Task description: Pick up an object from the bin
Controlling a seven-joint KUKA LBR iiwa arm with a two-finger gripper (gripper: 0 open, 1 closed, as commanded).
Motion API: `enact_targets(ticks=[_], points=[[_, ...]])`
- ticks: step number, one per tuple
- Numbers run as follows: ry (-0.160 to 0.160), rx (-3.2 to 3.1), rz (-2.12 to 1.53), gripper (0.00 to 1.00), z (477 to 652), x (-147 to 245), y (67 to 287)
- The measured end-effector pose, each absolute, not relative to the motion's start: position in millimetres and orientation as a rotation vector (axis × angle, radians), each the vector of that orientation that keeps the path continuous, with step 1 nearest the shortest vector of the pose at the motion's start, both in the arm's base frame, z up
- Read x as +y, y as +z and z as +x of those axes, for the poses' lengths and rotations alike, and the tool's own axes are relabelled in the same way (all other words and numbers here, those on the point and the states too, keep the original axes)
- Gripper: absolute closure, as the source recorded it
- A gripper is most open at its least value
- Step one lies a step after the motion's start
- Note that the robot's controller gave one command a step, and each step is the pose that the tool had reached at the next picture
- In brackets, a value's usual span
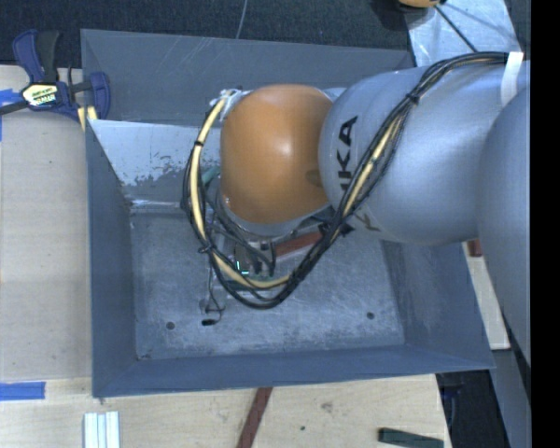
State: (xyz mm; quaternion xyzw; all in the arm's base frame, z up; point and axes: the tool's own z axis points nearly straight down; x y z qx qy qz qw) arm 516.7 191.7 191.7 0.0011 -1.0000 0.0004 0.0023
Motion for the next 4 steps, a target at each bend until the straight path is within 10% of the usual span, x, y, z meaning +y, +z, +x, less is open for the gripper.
enact_targets(ticks=[2, 3, 4], points=[[-0.002, -3.137, 0.185, 0.0, 515.4, 156, 222], [0.0, -3.105, 0.508, 0.0, 524.6, 118, 208], [0.0, -3.092, 0.605, 0.0, 541.2, 122, 142]])
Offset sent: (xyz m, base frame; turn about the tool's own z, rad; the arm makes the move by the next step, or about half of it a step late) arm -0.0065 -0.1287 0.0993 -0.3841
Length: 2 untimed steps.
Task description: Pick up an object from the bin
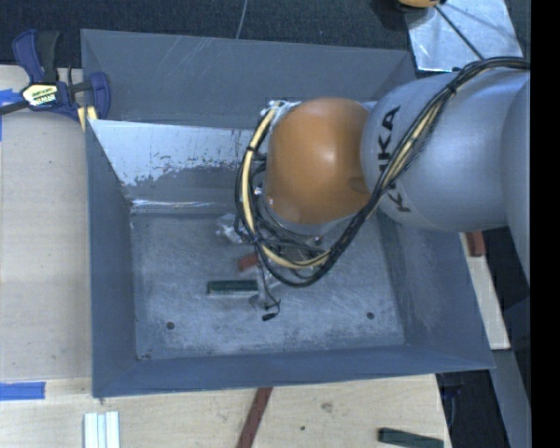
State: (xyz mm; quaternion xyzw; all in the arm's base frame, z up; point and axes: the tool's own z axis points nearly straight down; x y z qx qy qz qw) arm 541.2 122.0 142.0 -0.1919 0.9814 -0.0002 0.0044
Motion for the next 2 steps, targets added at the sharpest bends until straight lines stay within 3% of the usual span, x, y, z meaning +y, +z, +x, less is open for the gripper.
enact_targets(ticks=[1, 2], points=[[0.0, 3.022, -0.834, 1.0, 582.4, 122.8, 75.9], [0.0, 3.022, -0.834, 1.0, 582.4, 122.9, 75.9]])
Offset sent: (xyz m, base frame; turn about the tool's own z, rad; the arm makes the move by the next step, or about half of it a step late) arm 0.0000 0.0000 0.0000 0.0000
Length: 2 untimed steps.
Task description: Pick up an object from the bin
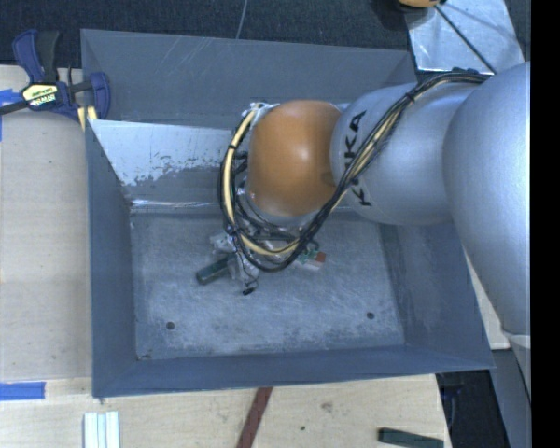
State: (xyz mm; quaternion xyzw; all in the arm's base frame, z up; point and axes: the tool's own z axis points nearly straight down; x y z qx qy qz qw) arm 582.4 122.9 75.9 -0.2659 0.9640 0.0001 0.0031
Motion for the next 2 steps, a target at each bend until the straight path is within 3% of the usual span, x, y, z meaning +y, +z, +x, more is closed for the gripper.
enact_targets(ticks=[1, 2], points=[[0.001, 3.022, -0.845, 1.0, 578.1, 122.5, 197.6], [0.001, 3.023, -0.845, 0.0, 578.0, 122.4, 197.4]])
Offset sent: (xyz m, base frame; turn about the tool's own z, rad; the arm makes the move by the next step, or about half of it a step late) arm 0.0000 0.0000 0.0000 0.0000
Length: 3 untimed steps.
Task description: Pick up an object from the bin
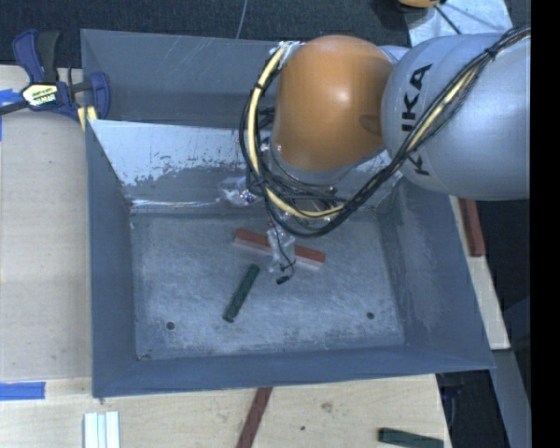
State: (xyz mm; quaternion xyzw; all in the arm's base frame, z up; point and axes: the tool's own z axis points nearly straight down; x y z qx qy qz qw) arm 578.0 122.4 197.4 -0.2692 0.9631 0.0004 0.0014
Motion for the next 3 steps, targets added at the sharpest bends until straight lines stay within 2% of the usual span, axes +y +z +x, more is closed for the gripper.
enact_targets(ticks=[1, 2, 3], points=[[0.001, 3.023, -0.844, 0.0, 578.0, 122, 197], [-0.001, 2.98, -0.969, 0.0, 574.3, 113, 158], [0.002, 2.748, -1.517, 1.0, 552.1, 100, 70]])
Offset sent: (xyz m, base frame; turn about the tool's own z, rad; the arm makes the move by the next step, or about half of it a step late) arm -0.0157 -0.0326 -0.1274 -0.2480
